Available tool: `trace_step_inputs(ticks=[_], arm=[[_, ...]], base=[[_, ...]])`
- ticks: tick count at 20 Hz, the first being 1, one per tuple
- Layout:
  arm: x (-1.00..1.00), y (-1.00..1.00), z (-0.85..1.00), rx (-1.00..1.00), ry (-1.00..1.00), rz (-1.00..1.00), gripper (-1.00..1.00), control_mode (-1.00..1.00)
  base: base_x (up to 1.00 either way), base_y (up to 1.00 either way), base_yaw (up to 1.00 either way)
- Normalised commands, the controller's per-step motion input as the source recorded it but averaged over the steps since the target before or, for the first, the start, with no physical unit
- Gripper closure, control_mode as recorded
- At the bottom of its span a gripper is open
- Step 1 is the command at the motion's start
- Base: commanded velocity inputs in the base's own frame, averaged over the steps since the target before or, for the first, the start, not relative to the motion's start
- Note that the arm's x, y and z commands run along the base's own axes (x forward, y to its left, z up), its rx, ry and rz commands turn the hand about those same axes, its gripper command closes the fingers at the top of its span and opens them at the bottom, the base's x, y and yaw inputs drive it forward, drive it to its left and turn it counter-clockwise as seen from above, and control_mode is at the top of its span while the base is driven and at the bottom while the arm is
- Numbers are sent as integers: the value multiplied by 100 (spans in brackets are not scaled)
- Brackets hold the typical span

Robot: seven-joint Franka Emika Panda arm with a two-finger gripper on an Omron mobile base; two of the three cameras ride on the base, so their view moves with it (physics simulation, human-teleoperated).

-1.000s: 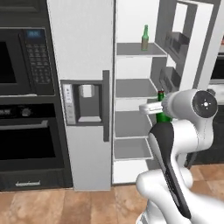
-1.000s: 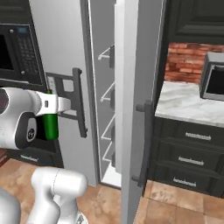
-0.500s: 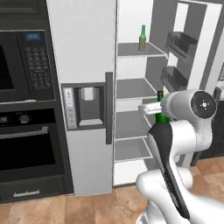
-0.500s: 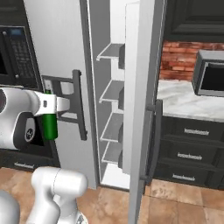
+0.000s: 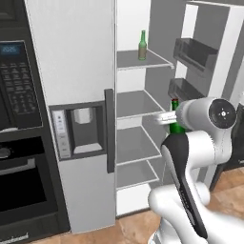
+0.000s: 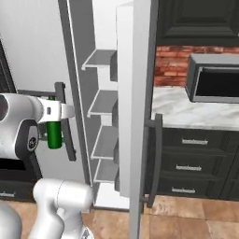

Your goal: Place the beers on the top shelf of the fridge to keep them out of children's reach, and place the potato on lower shelves for easy access.

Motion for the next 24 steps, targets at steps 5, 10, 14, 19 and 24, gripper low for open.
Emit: trace_step_inputs(ticks=[5, 10, 14, 19, 24], arm=[[0, 0, 0, 0, 0, 0, 100, 100], [0, 0, 0, 0, 0, 0, 100, 100], [0, 0, 0, 0, 0, 0, 100, 100], [0, 0, 0, 0, 0, 0, 100, 100], [0, 0, 0, 0, 0, 0, 100, 100]], base=[[41, 34, -25], [40, 38, -22], [39, 39, -19], [37, 25, -15], [36, 10, -9]])
